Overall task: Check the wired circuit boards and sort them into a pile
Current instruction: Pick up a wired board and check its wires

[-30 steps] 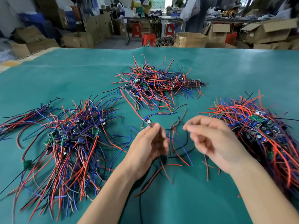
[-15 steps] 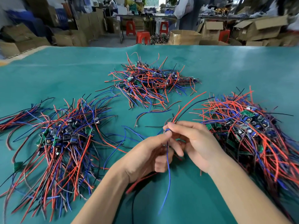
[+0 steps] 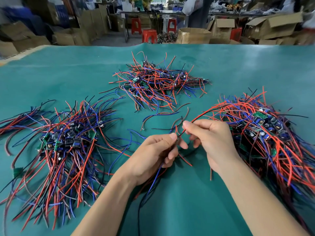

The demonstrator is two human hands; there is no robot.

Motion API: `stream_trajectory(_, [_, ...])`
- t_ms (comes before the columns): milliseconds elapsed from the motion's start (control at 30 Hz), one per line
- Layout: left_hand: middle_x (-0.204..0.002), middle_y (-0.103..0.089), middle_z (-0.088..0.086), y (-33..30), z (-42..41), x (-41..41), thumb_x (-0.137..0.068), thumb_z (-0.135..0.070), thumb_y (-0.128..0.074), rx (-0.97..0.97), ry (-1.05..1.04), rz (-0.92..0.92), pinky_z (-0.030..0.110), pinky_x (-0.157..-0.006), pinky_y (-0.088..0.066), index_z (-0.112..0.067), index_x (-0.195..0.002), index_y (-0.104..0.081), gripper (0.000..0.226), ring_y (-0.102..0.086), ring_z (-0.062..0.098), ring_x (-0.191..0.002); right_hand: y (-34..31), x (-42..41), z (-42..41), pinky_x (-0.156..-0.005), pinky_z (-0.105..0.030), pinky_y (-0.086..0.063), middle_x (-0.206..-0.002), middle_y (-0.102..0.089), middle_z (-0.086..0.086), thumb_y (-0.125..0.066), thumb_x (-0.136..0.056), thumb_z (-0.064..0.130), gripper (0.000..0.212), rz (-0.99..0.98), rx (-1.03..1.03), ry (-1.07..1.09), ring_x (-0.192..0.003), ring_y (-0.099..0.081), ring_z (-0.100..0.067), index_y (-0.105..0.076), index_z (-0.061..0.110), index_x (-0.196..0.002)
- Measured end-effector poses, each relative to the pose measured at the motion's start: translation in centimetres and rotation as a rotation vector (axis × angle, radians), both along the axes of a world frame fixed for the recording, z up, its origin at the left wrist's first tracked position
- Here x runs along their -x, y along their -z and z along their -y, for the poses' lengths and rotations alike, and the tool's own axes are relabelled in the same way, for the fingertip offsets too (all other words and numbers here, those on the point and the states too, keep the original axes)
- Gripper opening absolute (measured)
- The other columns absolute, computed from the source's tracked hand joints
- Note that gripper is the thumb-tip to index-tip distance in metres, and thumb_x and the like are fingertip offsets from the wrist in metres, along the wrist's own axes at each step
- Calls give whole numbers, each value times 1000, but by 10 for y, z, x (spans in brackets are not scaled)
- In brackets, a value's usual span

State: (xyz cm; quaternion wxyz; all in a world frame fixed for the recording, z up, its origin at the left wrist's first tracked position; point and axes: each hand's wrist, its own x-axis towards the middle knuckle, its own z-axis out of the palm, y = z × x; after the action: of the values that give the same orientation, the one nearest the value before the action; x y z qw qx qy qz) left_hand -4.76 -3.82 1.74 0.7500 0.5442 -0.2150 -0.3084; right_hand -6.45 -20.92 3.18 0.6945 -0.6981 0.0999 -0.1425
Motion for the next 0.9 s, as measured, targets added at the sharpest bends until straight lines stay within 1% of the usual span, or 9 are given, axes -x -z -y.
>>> stream_trajectory(133, [-59, -34, 1, 0, -1, 1, -101, -32, -48, 16, 47, -10, 21, -48, -22, -3, -93, -65, 35, -25, 12, -51, -2, -3, 11, -42, -19, -39, -59, -65, 0, -79, -86, 14, 18, 3, -60, 168, -51, -53, -7, -73, 9, -69])
stream_trajectory(333, [-59, -30, 0, 1, -1, 1, -101, -32, -45, 3, 92, -7, 23, -47, -18, -5, -92, -65, 35, -20, 13, -51, 0, -8, 28, -42, -20, -37, -61, -62, -2, -76, -90, 13, 18, 50, -130, 339, -49, -49, -9, -72, 7, -73])
stream_trajectory(433, [-61, -24, -2, 0, -6, 1, -100, -31, -47, 59, 124, -102, 16, -37, -20, -5, -94, -65, 33, -20, 7, -43, -1, -9, 33, -41, -20, -37, -64, -58, -3, -67, -99, 17, 26, 114, -243, 444, -49, -47, -9, -69, 8, -75])
stream_trajectory(533, [-62, -24, -4, -2, -9, -2, -103, -29, -46, 191, 93, -208, 13, -31, -20, -5, -99, -66, 31, -22, 1, -37, -3, -9, 34, -42, -20, -41, -68, -57, -7, -53, -107, 27, 36, 142, -348, 514, -50, -50, -11, -66, 7, -79])
stream_trajectory(633, [-63, -29, -3, -3, -9, -7, -101, -30, -44, 236, -95, -207, 14, -31, -18, -5, -103, -66, 33, -23, 2, -37, 0, -6, 14, -41, -22, -45, -71, -63, -11, -52, -106, 32, 38, 57, -353, 328, -51, -57, -12, -70, 6, -85])
stream_trajectory(733, [-67, -38, 0, -1, -6, -6, -102, -23, -45, 124, -143, -120, 16, -35, -18, -3, -101, -63, 26, -24, 5, -41, 8, 2, -10, -51, -25, -49, -83, -74, -7, -67, -95, 37, 26, -41, -8, -77, -70, -64, -15, -77, 14, -87])
stream_trajectory(800, [-69, -43, 2, -1, -4, -3, -97, -17, -48, 58, -85, -63, 20, -41, -16, 8, -104, -56, 27, -25, 9, -47, 9, 6, -20, -58, -24, -49, -78, -74, -4, -71, -87, 44, 24, -42, 88, -307, -73, -67, -13, -78, 22, -94])
stream_trajectory(833, [-69, -45, 1, -2, -5, -3, -92, -16, -47, 33, -62, -43, 23, -43, -14, 10, -108, -54, 31, -25, 10, -49, 8, 8, -22, -59, -22, -48, -75, -74, -3, -73, -84, 44, 24, -32, 84, -354, -70, -67, -13, -78, 24, -97])
stream_trajectory(900, [-70, -49, 2, -4, -4, -3, -83, -12, -44, 19, -39, -37, 24, -44, -14, 4, -105, -58, 31, -27, 11, -49, 7, 8, -20, -59, -21, -47, -72, -73, -3, -77, -79, 37, 22, -10, 49, -338, -64, -67, -14, -79, 25, -98])
